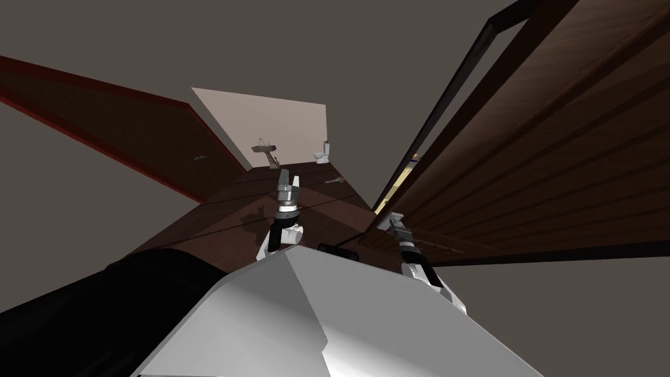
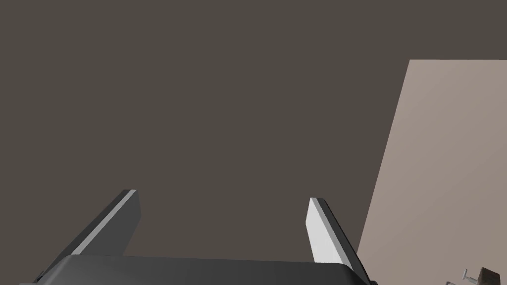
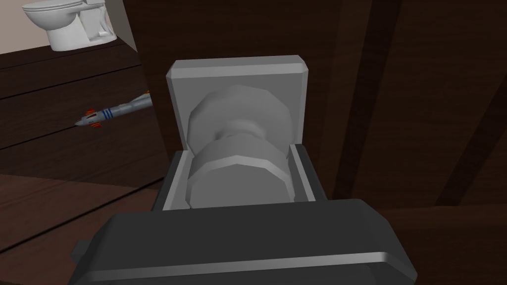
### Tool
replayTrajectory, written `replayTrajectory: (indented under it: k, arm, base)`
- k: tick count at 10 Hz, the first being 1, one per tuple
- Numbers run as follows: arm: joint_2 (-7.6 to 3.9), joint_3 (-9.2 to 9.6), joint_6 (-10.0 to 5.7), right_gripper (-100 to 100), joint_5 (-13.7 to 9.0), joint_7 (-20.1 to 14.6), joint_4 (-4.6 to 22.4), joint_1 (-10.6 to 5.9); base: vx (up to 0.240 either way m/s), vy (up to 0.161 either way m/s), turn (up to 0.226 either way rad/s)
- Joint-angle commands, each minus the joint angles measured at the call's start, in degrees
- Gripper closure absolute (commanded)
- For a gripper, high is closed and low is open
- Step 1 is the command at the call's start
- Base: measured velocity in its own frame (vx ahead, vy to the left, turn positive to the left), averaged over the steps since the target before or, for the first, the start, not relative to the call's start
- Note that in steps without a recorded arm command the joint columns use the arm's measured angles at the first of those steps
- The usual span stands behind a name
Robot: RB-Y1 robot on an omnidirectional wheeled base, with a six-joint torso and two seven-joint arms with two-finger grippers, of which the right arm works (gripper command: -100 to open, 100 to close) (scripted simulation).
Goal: Pull the door open
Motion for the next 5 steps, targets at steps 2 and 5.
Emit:
replayTrajectory:
  k: [2, 5]
  arm:
    - [-0.97, 0.77, -0.87, 100, 0.3, -1.0, 0.0, 0.54]
    - [-2.48, 1.68, -2.27, 100, 0.6, -2.4, -0.1, 1.18]
  base:
    - [-0.107, -0.027, 0.071]
    - [-0.189, -0.058, 0.120]
